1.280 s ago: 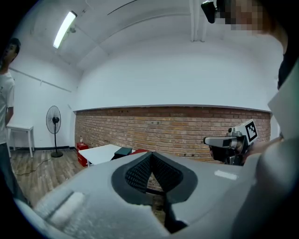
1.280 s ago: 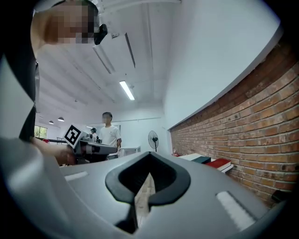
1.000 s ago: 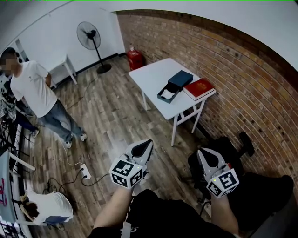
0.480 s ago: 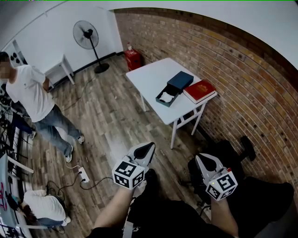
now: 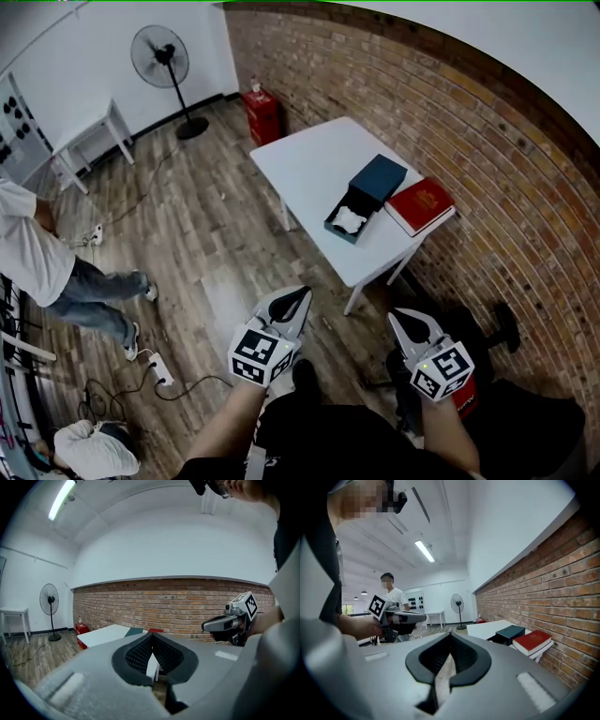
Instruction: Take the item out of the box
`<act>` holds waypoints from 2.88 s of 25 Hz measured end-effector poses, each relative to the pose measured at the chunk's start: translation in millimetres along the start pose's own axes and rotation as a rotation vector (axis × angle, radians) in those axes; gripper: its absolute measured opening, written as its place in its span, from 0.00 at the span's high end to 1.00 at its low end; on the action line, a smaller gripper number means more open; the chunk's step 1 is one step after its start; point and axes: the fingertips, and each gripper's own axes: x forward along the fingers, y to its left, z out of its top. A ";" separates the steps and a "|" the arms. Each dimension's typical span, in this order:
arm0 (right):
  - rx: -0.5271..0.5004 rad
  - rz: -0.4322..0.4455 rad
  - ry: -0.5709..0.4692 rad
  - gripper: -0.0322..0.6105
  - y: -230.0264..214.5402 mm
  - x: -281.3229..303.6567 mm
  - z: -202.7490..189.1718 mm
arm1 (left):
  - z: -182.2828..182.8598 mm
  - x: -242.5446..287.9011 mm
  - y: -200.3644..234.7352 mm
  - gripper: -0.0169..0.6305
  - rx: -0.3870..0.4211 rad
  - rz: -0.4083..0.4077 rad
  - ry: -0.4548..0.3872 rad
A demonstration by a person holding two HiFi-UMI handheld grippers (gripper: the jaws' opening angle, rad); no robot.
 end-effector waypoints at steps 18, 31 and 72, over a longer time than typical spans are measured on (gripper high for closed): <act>0.021 -0.058 0.079 0.95 -56.2 158.9 40.2 | 17.6 86.3 161.0 0.98 -0.048 -0.057 -0.013; 0.089 -0.060 0.009 0.95 -188.7 202.8 50.4 | 44.2 210.3 177.1 0.98 -0.031 -0.091 0.045; 0.006 0.197 0.772 0.71 -287.0 362.2 -150.9 | -61.1 373.4 255.7 0.97 -0.202 -0.171 0.246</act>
